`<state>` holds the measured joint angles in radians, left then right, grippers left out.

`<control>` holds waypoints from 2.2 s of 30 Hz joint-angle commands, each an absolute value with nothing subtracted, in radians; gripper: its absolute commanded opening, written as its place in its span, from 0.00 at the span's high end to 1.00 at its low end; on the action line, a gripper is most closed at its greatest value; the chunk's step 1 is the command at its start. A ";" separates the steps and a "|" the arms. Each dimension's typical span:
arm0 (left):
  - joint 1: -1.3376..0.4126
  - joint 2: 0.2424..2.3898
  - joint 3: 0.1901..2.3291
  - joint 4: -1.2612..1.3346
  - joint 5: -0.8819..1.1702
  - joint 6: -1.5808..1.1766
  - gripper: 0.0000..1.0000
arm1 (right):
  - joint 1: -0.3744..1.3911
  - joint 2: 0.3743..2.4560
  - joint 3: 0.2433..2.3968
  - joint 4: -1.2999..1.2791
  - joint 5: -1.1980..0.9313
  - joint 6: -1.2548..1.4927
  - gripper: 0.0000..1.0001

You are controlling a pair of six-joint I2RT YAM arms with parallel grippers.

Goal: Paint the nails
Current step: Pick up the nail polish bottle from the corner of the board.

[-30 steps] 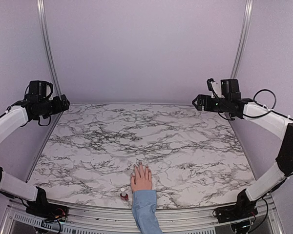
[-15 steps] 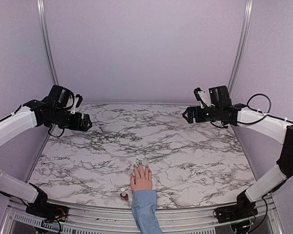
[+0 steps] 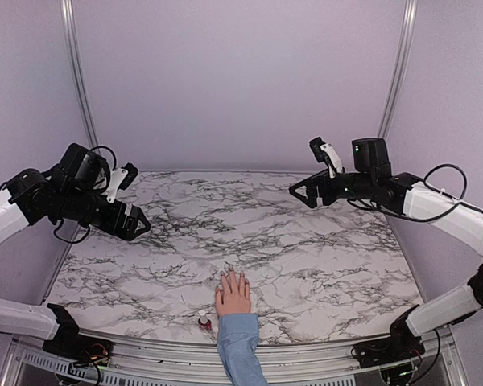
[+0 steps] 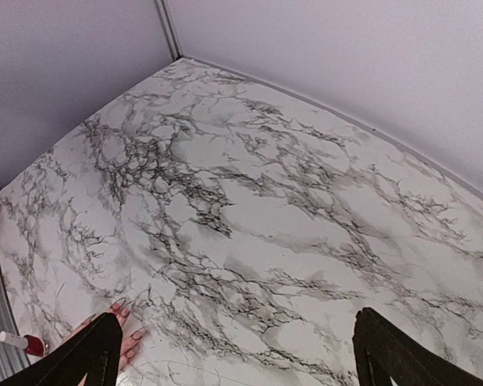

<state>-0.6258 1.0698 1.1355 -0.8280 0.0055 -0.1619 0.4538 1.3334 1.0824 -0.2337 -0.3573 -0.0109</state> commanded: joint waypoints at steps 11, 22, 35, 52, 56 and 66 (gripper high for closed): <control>-0.635 1.051 1.028 -0.919 -0.042 -0.275 0.01 | 0.934 1.528 1.277 -0.396 -0.430 -0.093 0.03; -0.644 0.973 0.976 -0.915 0.031 -0.312 0.01 | 1.099 1.686 1.352 -0.408 -0.454 -0.100 0.10; -0.915 0.912 0.919 -0.833 0.197 -0.252 0.01 | 1.107 1.636 1.166 -0.319 -0.480 -0.069 0.12; -1.357 1.391 1.053 -0.720 -0.098 -0.084 0.01 | 1.034 1.406 0.919 -0.219 -0.474 0.052 0.13; -1.357 1.391 1.028 -0.667 -0.125 -0.052 0.08 | 1.015 1.358 0.885 -0.211 -0.474 0.064 0.13; -1.353 1.454 0.995 -0.574 -0.111 0.030 0.30 | 0.981 1.301 0.836 -0.210 -0.476 0.078 0.13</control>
<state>-1.3548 1.4200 1.0065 -0.6277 -0.1123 -0.0216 0.9970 1.3312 0.8402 -0.2245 -0.4706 0.0639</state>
